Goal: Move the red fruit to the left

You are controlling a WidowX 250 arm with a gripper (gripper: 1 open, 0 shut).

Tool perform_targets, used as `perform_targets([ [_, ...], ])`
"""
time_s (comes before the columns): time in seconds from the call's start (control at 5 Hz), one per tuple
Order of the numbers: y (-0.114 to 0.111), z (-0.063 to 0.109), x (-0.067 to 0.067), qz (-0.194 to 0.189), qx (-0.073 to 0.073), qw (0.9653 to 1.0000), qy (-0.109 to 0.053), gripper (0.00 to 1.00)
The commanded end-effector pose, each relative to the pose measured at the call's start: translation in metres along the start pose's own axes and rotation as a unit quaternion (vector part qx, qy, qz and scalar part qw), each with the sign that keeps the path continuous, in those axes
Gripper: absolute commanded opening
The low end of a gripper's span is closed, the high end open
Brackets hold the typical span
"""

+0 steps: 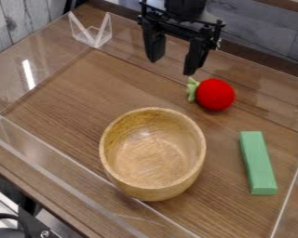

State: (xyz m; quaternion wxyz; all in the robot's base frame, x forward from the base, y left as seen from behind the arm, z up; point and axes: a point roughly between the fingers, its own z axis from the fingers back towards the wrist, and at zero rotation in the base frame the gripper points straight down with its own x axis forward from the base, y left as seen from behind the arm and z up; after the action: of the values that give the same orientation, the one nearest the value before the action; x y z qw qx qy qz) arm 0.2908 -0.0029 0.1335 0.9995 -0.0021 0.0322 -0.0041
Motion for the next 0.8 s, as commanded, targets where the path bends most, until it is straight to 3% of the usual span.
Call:
perform_targets([
  [0.0,-0.014,-0.013,-0.001,0.030,-0.007,0.9995,0.005,1.00],
  [0.2,-0.036,-0.017,0.004,0.133,-0.031,0.9906,-0.001,1.00],
  [0.4,-0.043,-0.022,0.016,0.137,-0.046,0.9894,-0.016,0.00],
  [0.6,-0.042,-0.024,0.025,0.142,-0.060,0.9875,-0.032,0.00],
])
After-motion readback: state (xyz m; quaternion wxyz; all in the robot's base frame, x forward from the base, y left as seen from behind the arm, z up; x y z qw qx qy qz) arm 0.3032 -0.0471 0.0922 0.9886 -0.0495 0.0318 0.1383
